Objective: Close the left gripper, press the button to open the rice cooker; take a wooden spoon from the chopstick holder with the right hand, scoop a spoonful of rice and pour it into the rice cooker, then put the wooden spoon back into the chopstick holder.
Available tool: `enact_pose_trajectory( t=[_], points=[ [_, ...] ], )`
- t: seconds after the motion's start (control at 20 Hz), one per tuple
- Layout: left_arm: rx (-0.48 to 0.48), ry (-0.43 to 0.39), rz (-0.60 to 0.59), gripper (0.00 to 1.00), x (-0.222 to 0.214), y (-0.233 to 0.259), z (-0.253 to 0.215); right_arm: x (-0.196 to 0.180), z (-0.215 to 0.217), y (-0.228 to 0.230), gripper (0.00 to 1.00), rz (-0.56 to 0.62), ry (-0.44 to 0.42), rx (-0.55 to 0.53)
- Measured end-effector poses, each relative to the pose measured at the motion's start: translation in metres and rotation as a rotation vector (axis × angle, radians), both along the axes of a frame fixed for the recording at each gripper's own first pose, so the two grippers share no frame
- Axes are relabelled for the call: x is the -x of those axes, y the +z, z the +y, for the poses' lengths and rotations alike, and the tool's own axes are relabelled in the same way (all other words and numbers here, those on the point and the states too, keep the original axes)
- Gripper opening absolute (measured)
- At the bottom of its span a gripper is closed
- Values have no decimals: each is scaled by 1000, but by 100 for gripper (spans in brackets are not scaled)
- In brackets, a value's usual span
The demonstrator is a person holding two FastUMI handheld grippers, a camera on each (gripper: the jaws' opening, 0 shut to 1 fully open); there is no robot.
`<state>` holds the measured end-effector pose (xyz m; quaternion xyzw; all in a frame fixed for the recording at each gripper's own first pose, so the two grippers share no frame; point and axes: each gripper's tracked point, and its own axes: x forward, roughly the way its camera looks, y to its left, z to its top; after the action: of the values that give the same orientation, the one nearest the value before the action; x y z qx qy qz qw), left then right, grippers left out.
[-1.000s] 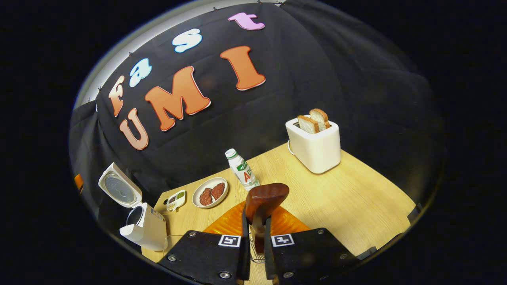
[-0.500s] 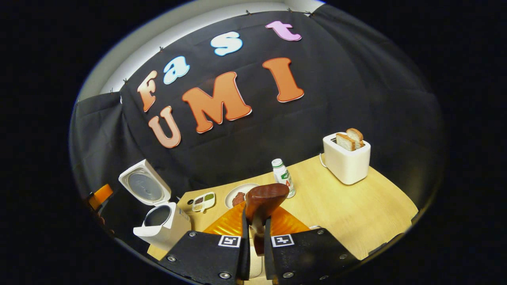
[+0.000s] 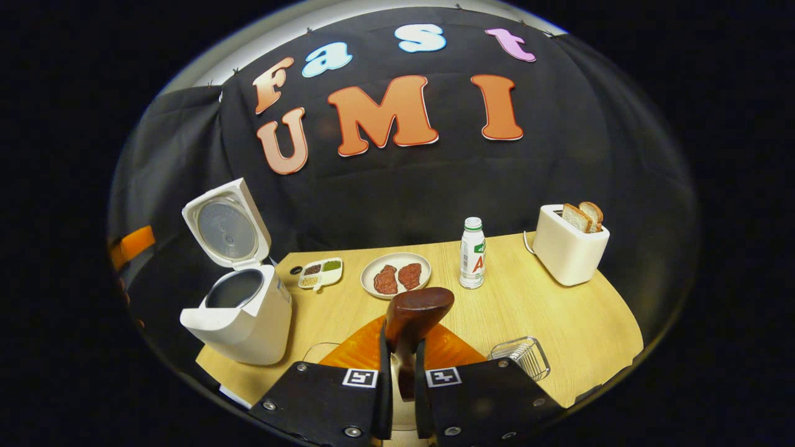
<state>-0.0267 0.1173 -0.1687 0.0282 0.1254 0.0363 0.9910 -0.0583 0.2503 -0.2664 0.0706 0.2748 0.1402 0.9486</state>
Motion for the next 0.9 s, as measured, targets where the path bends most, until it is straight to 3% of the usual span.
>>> enact_pose_trajectory(
  t=[0.6, 0.7, 0.9],
  points=[
    [12, 75, 54, 95, 6, -18, 45, 7, 28, -44, 14, -88, 89, 313],
    [15, 76, 61, 95, 5, -20, 45, 15, 36, -57, 14, -76, 122, 333],
    [27, 66, 86, 95, 3, -26, 39, 20, 38, -58, 14, -88, 108, 307]
  ],
)
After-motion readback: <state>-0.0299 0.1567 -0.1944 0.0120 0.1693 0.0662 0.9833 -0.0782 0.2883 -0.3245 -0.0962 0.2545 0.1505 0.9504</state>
